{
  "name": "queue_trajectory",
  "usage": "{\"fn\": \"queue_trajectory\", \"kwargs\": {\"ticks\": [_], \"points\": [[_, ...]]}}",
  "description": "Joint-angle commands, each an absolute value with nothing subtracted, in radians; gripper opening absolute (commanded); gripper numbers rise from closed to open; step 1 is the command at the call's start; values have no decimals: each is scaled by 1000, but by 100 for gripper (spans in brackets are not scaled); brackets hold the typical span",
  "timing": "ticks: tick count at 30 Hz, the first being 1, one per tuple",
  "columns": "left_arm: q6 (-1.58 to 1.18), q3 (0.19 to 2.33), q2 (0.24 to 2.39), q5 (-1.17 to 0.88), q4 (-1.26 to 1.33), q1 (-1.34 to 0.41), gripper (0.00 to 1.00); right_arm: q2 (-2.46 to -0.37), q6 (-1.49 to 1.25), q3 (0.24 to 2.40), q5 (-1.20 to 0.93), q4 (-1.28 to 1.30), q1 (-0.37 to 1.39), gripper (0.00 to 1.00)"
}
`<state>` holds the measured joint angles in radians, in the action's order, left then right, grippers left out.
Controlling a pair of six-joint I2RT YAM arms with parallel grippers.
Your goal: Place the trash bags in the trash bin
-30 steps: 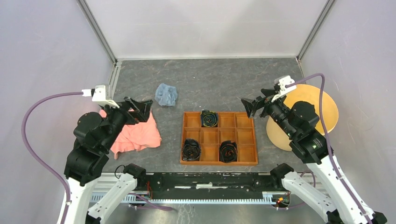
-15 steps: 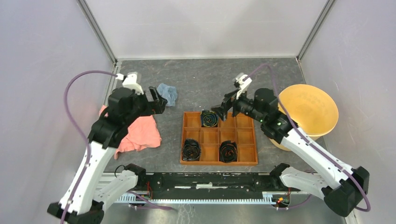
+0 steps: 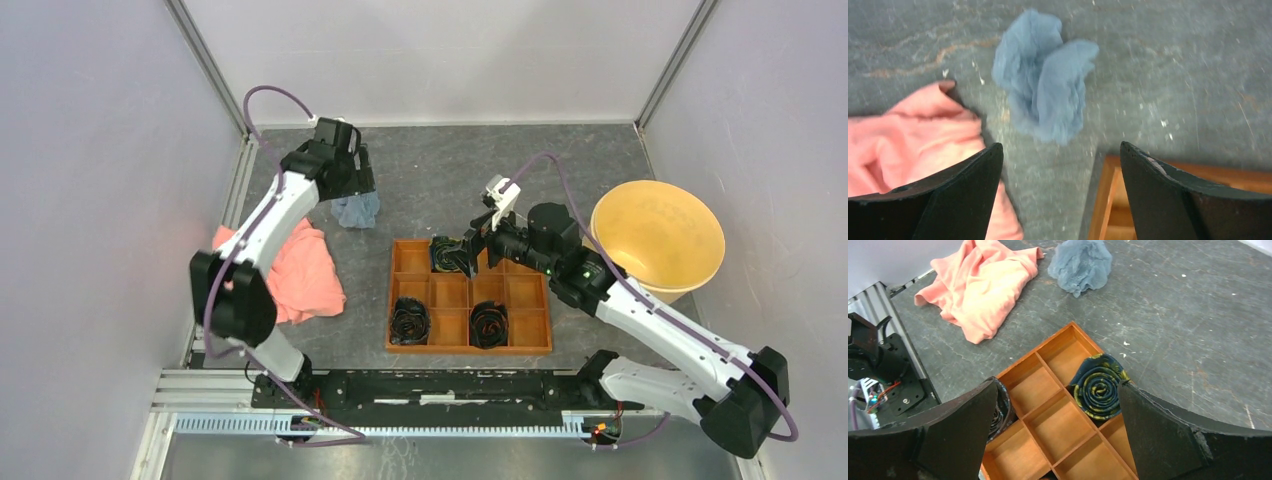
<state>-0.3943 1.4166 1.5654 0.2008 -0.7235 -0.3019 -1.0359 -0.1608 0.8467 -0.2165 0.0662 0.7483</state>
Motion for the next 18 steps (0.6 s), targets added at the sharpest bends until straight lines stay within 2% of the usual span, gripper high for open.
{"fn": "queue_trajectory", "kwargs": {"ticks": [1,5,8,13,15,18], "points": [[-349,1598,1780,248,-743,-263,88,-990,-101,847,-138,98,752,98],[-313,1677,1938,228,-765,-257,78,-986,-73,855,-102,140,751,98],[-306,1672,1969,153,-746,-249,48,-990,-68,853,-74,151,751,98],[-285,1511,1844,-86,-563,-249,12,-1034,-83,865,-51,158,752,98],[-284,1462,1779,-197,-491,-249,7,-1056,-97,869,-44,149,752,98],[-303,1405,1693,-401,-380,-249,5,-1082,-136,870,-31,101,751,98]]}}
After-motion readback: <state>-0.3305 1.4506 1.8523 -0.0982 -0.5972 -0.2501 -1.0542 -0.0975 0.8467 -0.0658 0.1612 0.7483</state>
